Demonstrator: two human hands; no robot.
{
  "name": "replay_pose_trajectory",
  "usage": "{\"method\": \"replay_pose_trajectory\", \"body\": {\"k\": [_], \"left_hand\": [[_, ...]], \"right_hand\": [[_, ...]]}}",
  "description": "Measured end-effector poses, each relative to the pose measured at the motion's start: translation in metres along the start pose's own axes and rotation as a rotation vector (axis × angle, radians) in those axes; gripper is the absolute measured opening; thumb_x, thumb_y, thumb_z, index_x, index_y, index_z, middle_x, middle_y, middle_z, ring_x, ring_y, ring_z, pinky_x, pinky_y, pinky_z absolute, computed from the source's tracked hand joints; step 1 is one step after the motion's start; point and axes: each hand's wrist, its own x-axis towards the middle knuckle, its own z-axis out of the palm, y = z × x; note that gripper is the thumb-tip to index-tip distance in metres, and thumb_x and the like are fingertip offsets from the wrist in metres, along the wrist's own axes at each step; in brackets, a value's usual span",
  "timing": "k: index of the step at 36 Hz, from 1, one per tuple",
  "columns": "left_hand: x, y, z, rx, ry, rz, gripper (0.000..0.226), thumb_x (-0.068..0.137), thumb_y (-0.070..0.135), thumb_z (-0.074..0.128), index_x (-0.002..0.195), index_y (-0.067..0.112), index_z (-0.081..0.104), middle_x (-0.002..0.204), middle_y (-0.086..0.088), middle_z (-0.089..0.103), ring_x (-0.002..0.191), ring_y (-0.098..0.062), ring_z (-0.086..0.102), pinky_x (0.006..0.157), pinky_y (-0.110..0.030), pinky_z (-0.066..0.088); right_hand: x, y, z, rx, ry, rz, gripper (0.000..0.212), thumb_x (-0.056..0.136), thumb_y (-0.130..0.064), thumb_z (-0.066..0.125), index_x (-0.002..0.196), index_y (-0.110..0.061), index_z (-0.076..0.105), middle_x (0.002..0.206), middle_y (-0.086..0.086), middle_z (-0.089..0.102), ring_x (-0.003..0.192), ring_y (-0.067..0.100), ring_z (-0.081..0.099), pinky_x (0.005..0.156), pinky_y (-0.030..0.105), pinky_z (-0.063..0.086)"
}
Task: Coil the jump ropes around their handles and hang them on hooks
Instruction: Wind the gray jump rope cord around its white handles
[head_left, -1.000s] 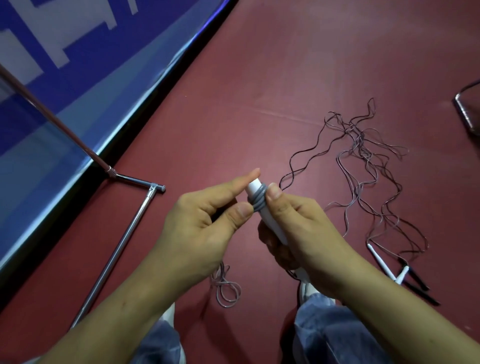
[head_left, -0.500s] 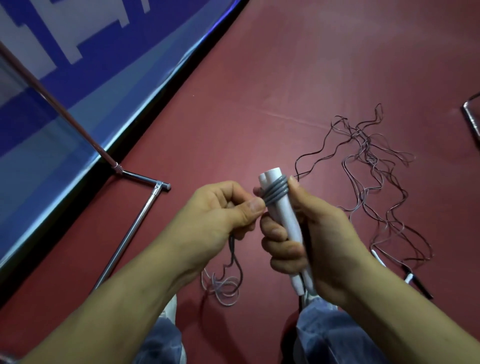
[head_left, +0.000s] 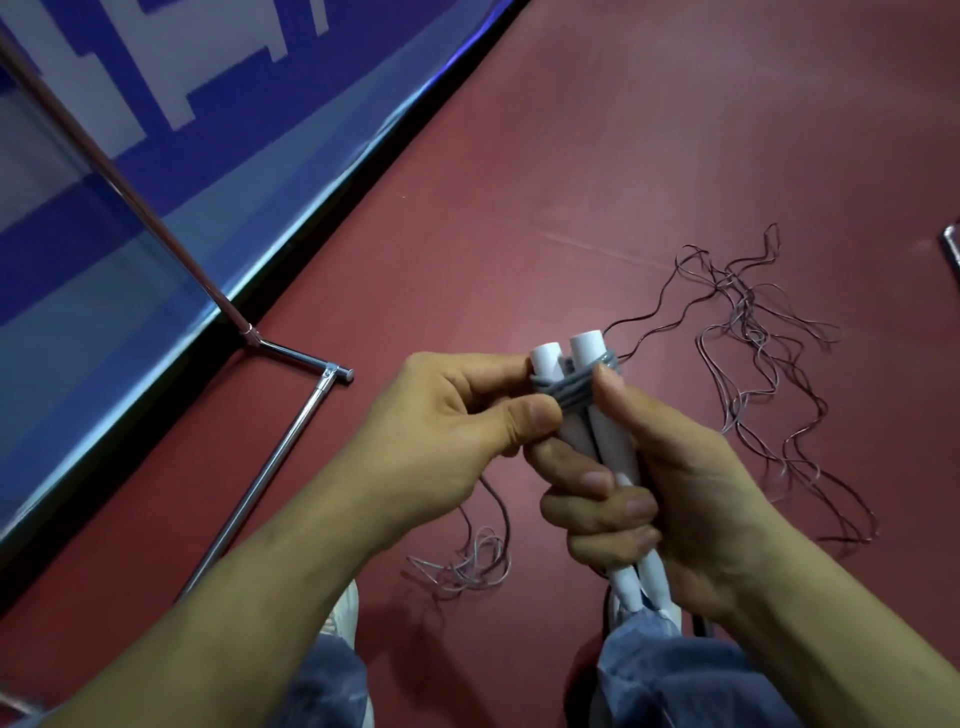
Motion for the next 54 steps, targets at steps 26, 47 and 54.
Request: {"method": "replay_pose_trajectory", "body": {"k": [26,47,54], "left_hand": [[-0.002,0.005,-0.003,-0.183,-0.102,-0.037,0.025,0.090,0.022,0.067,0.107,0.004,0.070,0.085,-0.044,0.056,0.075,-0.037,0.048,0.065,-0.047,0.033],[-0.005,0.001,-0.008,-0.106,-0.194,-0.061,0.037,0.096,0.016,0.063,0.133,0.021,0.065,0.063,0.009,0.051,0.053,-0.010,0.034,0.050,-0.021,0.034],[-0.005,0.004,-0.003,-0.228,-0.120,-0.054,0.029,0.097,0.012,0.062,0.125,0.009,0.067,0.081,-0.008,0.066,0.058,-0.018,0.062,0.057,-0.030,0.034]], "right_hand": [[0.008,0.004,-0.005,0.254,-0.214,0.100,0.048,0.100,-0.054,0.052,0.108,-0.007,0.055,0.083,0.006,0.054,0.049,0.003,0.032,0.042,0.015,0.028],[0.002,0.004,-0.005,0.240,-0.197,0.177,0.054,0.094,-0.066,0.051,0.111,-0.015,0.054,0.070,0.004,0.053,0.044,0.004,0.030,0.040,0.014,0.028],[0.007,0.004,-0.003,0.130,-0.102,0.094,0.060,0.092,-0.059,0.063,0.094,0.001,0.061,0.080,0.010,0.060,0.040,0.007,0.046,0.033,0.017,0.035]]}}
